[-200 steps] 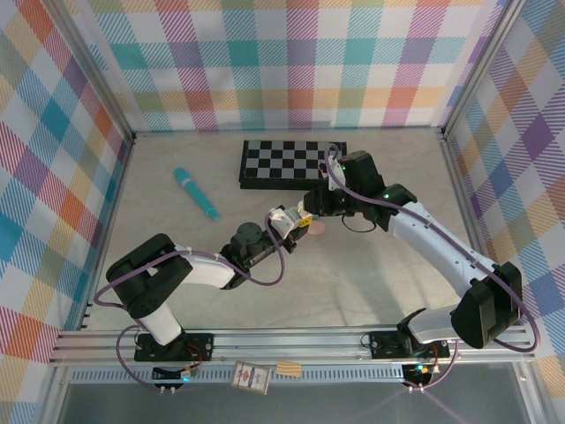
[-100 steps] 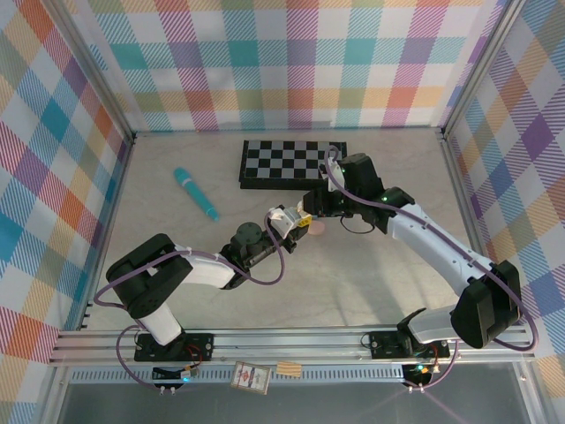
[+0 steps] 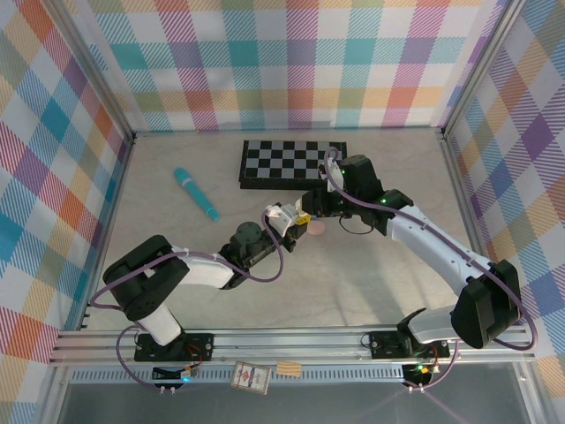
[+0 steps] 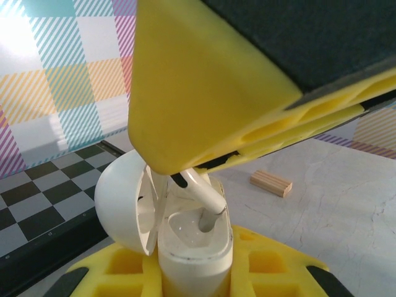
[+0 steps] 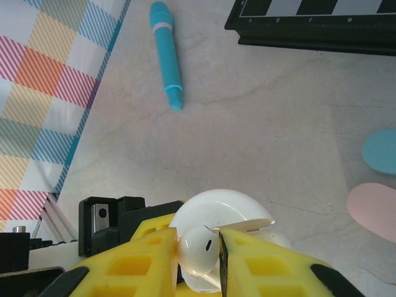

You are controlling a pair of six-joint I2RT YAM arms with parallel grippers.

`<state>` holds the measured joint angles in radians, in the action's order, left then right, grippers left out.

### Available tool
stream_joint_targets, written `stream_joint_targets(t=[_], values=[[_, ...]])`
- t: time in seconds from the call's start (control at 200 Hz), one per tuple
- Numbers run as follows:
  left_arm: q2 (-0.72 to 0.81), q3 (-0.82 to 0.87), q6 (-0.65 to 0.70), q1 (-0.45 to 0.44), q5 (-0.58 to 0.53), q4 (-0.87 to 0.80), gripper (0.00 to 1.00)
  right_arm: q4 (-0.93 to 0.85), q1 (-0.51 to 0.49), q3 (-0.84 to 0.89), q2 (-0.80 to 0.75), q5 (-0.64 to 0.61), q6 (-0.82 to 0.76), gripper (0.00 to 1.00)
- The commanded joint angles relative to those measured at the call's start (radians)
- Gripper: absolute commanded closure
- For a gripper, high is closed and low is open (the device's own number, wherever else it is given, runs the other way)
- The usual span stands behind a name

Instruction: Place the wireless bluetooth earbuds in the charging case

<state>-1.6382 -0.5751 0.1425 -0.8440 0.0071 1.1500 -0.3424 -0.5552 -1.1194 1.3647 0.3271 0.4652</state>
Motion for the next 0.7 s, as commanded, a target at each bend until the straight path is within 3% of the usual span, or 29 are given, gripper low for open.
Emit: stream_joint_targets(t=[0.0, 0.32, 0.695], values=[[0.052, -0.045, -0.039, -0.011, -0.017, 0.045, 1.00, 0.010, 0.006, 0.031, -0.021, 0.010, 0.015, 0.75], [0.065, -0.057, -0.081, -0.012, -0.032, 0.018, 1.00, 0.111, 0.006, 0.089, -0.079, 0.014, 0.043, 0.76], [0.046, -0.073, -0.089, -0.011, -0.018, -0.001, 1.00, 0.372, 0.005, 0.211, -0.160, -0.006, 0.150, 0.76]])
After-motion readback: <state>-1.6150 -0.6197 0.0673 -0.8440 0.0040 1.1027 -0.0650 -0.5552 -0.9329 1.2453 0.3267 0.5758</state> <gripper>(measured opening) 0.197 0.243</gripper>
